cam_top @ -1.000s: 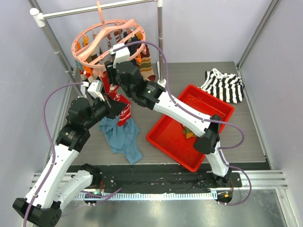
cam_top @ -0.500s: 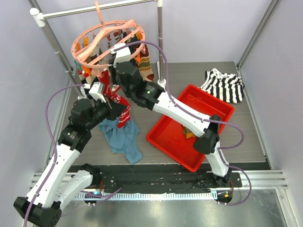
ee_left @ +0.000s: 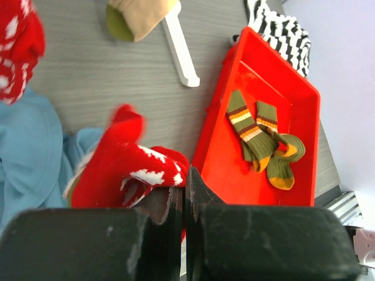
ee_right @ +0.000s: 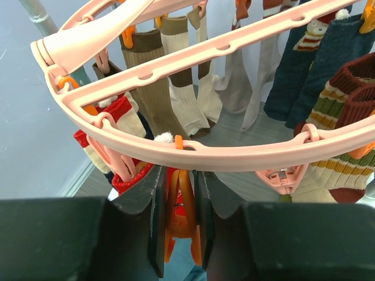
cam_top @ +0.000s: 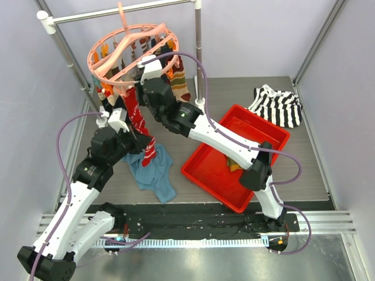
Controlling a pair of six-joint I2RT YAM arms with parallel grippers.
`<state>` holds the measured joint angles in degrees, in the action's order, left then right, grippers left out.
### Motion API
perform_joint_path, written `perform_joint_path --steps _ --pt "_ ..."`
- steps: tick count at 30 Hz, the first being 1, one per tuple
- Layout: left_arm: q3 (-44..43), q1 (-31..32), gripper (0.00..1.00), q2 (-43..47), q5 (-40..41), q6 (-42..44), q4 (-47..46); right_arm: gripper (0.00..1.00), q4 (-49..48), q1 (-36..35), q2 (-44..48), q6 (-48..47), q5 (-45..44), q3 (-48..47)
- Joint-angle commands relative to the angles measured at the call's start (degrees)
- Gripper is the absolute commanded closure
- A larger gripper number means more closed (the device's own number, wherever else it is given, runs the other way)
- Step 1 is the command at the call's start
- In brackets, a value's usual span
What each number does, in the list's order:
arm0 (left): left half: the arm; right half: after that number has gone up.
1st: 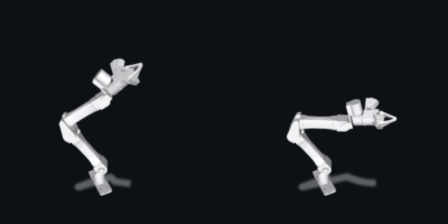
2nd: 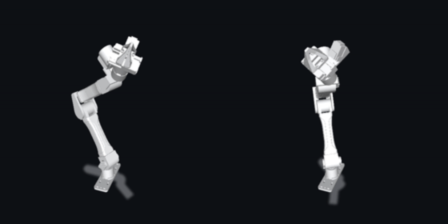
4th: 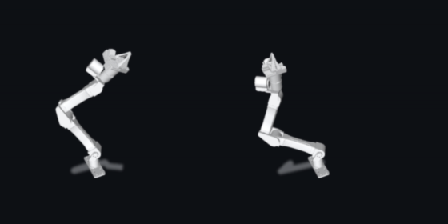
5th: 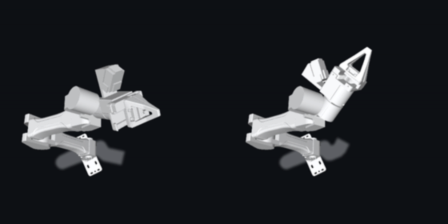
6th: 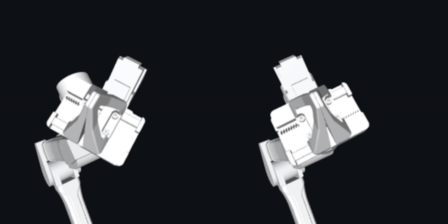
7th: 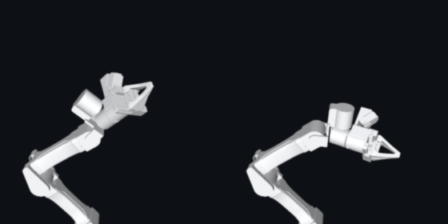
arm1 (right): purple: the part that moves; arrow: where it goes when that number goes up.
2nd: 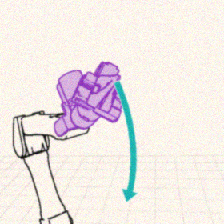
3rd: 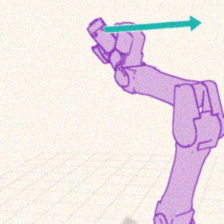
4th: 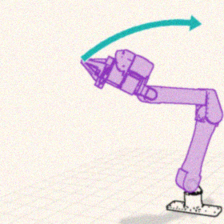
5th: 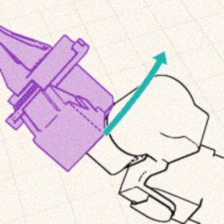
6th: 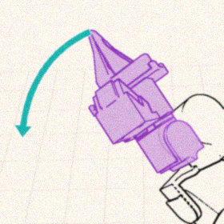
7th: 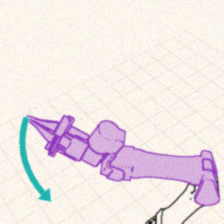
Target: Remove the socks clipped to the hanger
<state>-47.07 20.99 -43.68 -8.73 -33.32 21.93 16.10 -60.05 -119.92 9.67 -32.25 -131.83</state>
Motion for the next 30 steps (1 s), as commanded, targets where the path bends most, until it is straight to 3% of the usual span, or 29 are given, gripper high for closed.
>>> perform_joint_path --steps 1,6,12,18,20,24,25,30 --pt "0.3 0.3 1.0 0.3 2.0 -1.7 0.8 0.79 -2.7 -0.2 4.3 1.6 0.5 1.2" --pt "-0.6 0.3 1.0 0.4 1.7 -1.7 2.2 0.48 -2.8 -0.3 8.6 2.1 3.3 5.7" --pt "-1.6 0.3 1.0 0.8 0.7 -1.3 3.3 0.27 -4.5 -0.2 18.4 2.0 8.8 18.3" --pt "-5.5 0.3 1.0 0.0 -3.5 0.4 5.1 0.24 -10.7 -0.2 30.9 0.2 18.5 39.5" --pt "-6.7 0.3 1.0 0.0 -5.0 0.5 5.3 0.24 -14.0 -0.2 36.8 -1.7 25.4 49.6" --pt "-8.0 0.2 1.0 0.2 -12.3 0.5 3.5 0.23 -27.3 -0.3 45.5 -5.0 36.6 66.0" --pt "-8.1 0.3 1.0 0.1 -18.3 0.7 1.6 0.23 -29.1 -0.3 47.6 -5.1 38.6 70.4" --pt "-8.0 0.3 1.0 -0.8 -26.9 1.2 -1.1 0.23 -32.5 -0.3 50.5 -6.0 39.4 75.0"
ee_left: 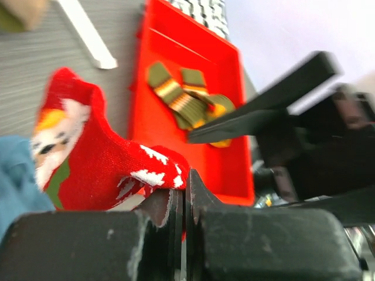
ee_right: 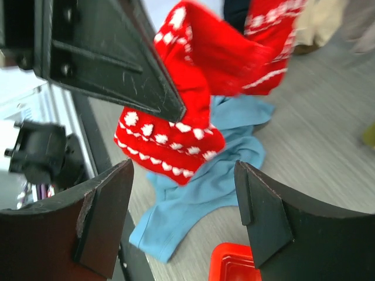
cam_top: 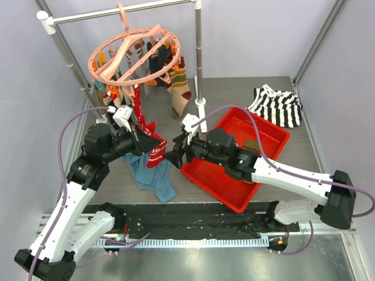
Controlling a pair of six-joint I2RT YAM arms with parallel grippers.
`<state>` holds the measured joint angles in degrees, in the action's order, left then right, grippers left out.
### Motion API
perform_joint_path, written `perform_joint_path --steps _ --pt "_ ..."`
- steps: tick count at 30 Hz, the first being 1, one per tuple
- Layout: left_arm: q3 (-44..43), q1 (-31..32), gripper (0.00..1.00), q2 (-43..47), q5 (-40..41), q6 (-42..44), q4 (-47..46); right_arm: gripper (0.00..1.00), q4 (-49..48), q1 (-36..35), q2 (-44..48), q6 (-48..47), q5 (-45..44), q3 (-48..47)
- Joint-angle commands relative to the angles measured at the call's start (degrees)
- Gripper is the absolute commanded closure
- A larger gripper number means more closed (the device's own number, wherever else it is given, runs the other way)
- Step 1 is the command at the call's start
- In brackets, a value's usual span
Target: Remove the socks clipped to the hanger
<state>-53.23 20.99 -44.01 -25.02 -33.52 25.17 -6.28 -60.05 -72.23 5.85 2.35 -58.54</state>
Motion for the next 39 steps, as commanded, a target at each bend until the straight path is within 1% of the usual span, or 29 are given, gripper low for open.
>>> perform_joint_path --steps 1,5,9,11,12,13,15,16,18,19,20,21,22,23,24,25,26,27,28,29,31,32,35,38,39 --pt "-1.7 0.3 1.0 -0.6 -11.3 1.3 -4.5 0.23 -10.5 -0.2 3.0 -2.3 4.5 2.7" --pt "-0.5 0.3 1.0 -0.4 -16.0 -0.8 -8.5 0.22 -12.5 -0.2 2.3 -2.4 4.9 4.1" --pt "-0.4 0.3 1.0 -0.6 -17.8 -1.9 -10.3 0.22 -13.6 -0.3 1.7 -1.4 5.0 4.3" --pt "-0.4 0.3 1.0 -0.9 -18.1 -2.2 -10.9 0.24 -15.0 -0.2 1.7 -0.6 4.7 5.0" --pt "-0.4 0.3 1.0 -1.1 -18.4 -2.3 -11.5 0.26 -15.2 -0.2 1.8 -0.3 3.7 5.2" --pt "-0.4 0.3 1.0 -1.3 -18.6 -2.3 -11.6 0.41 -15.4 -0.3 1.9 0.1 2.9 5.5" --pt "-0.6 0.3 1.0 -2.0 -18.7 -2.4 -11.8 0.6 -15.5 -0.2 2.2 1.6 0.4 5.5" --pt "-0.6 0.3 1.0 -2.2 -18.6 -2.4 -11.9 0.77 -15.5 -0.2 2.4 2.0 -2.1 5.8" --pt "-1.0 0.3 0.97 -2.9 -18.3 -2.4 -12.0 0.95 -15.1 -0.3 3.1 3.1 -5.3 6.2" --pt "-1.2 0.3 0.89 -2.9 -17.0 -2.4 -11.8 0.99 -14.8 -0.2 3.9 3.7 -7.7 6.9" --pt "-1.3 0.3 0.81 -3.2 -16.1 -2.3 -11.8 0.99 -14.1 -0.2 4.5 4.5 -8.9 7.4" --pt "-1.6 0.3 0.55 -3.4 -14.6 -2.2 -11.5 0.99 -13.4 -0.2 5.2 6.0 -10.1 7.7" --pt "-1.8 0.3 0.45 -3.3 -11.2 -2.1 -10.9 0.99 -12.4 -0.2 6.3 6.6 -12.2 7.8" --pt "-1.9 0.2 0.39 -3.3 -9.5 -1.7 -10.8 0.99 -9.2 -0.2 7.0 7.8 -14.3 7.7" --pt "-2.1 0.3 0.29 -3.4 -7.7 -1.4 -10.6 0.99 -6.9 -0.2 7.6 10.4 -16.0 6.8" --pt "-2.4 0.3 0.25 -3.5 -2.8 -0.9 -9.7 0.99 -4.2 -0.2 8.2 11.5 -17.9 6.1" --pt "-3.2 0.3 0.23 -3.6 0.0 0.3 -8.8 0.99 2.3 -0.2 9.5 12.9 -22.7 5.3" --pt "-3.8 0.2 0.2 -3.9 4.1 0.8 -7.9 0.99 5.9 -0.2 10.0 14.4 -25.8 3.4" --pt "-4.5 0.3 0.18 -4.8 7.9 1.3 -6.7 0.99 13.9 -0.2 10.6 17.6 -29.8 2.4" --pt "-6.1 0.2 0.16 -5.6 16.0 1.6 -3.9 0.99 17.2 -0.2 11.7 18.6 -35.7 1.5" --pt "-7.6 0.3 0.13 -8.4 21.7 2.8 -2.2 0.99 25.0 -0.2 13.2 21.4 -40.5 0.1" --pt "-9.3 0.2 0.12 -9.5 27.2 3.1 -1.0 0.99 26.7 0.4 14.2 22.0 -42.4 0.0" --pt "-12.4 0.3 0.12 -14.2 31.0 3.9 -0.5 0.99 32.4 1.6 18.3 24.2 -44.4 0.9" --pt "-13.7 0.3 0.13 -17.7 31.3 3.8 -3.2 0.99 36.4 4.3 21.3 25.2 -47.9 2.5" --pt "-13.7 0.3 0.13 -18.1 31.1 3.8 -5.7 0.99 37.0 6.8 21.8 25.3 -48.1 3.5"
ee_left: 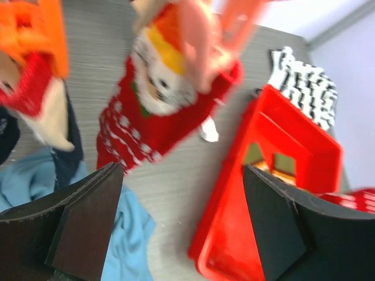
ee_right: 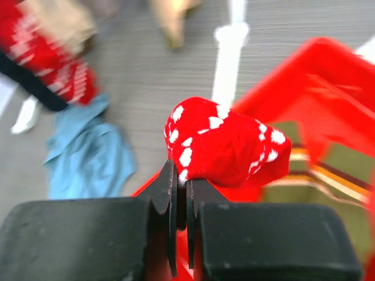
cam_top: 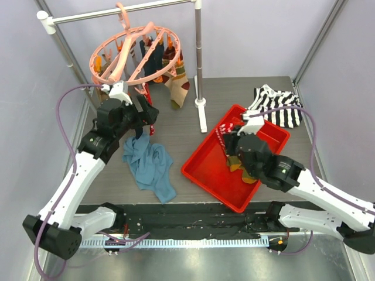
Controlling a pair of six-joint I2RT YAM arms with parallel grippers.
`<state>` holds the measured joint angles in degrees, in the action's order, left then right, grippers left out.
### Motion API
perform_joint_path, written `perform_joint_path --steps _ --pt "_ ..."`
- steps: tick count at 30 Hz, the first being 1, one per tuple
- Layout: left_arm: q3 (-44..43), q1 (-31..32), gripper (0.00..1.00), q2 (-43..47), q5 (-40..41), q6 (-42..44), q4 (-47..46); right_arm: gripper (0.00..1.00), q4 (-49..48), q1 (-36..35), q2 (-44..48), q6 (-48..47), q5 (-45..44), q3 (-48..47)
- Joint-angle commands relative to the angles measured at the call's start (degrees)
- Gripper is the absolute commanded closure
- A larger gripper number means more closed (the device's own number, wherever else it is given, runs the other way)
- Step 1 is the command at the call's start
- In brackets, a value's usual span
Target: Remove the socks clipped to the hanger
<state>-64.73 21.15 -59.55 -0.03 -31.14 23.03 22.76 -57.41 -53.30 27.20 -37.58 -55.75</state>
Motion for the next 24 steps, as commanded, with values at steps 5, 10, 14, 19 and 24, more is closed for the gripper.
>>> perform_joint_path --steps 5,10,14,19,24 --pt "-2.2 0.0 0.13 -5.0 5.8 1.3 -9.0 0.88 10.4 10.2 3.6 4.6 -5.0 3.3" --pt "-3.6 0.0 0.15 -8.3 6.7 1.6 -11.1 0.47 11.2 10.8 2.3 5.8 -4.6 3.5" --pt "-4.6 0.2 0.19 -9.6 6.2 1.6 -11.9 0.37 11.3 10.8 2.4 5.3 -3.6 1.3" --pt "-5.3 0.4 0.26 -10.1 6.2 1.5 -12.5 0.36 8.6 10.8 1.9 3.2 0.2 -2.3" --pt "-6.5 0.4 0.31 -10.4 4.8 0.9 -11.7 0.36 4.9 10.8 -1.1 1.5 4.9 -5.7"
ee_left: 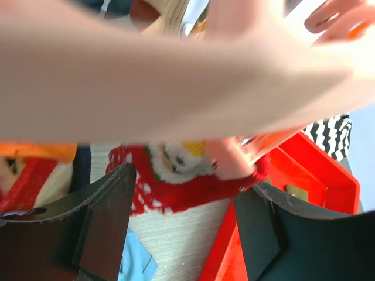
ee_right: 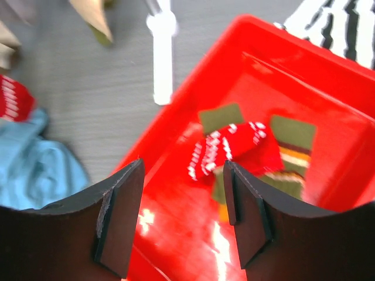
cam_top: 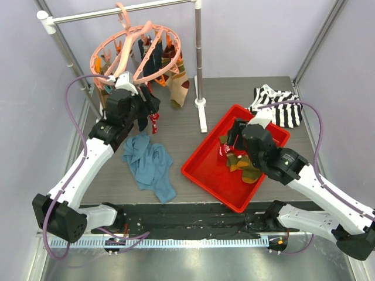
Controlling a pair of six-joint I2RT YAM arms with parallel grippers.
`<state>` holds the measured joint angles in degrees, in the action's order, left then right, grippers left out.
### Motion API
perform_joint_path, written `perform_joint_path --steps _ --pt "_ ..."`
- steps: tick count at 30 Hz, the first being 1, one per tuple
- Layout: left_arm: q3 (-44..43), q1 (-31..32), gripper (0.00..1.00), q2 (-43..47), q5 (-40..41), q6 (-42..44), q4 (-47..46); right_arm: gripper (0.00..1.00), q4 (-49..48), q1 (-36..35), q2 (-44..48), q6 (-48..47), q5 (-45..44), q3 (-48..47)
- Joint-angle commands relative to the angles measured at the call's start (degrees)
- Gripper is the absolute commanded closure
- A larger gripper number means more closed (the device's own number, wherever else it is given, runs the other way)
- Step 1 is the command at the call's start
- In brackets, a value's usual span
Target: Remove the socks clipped to the hanger
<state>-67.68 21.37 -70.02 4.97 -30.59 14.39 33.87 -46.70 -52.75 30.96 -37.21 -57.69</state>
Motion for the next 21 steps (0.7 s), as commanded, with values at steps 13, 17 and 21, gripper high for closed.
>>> perform_joint_path --steps 13,17,21 --pt "-4.2 0.3 0.24 5.8 -1.9 -3.8 4.9 0.34 -55.7 0.1 -18.4 -25.2 29.2 -5.1" --pt "-6.7 0.3 0.21 6.9 -0.6 -4.7 10.1 0.32 -63.6 -0.1 -24.5 -26.0 35.9 -7.6" --pt "-9.4 0.3 0.21 8.1 -0.2 -5.0 13.1 0.32 -71.5 -0.3 -31.2 -25.8 41.6 -8.9"
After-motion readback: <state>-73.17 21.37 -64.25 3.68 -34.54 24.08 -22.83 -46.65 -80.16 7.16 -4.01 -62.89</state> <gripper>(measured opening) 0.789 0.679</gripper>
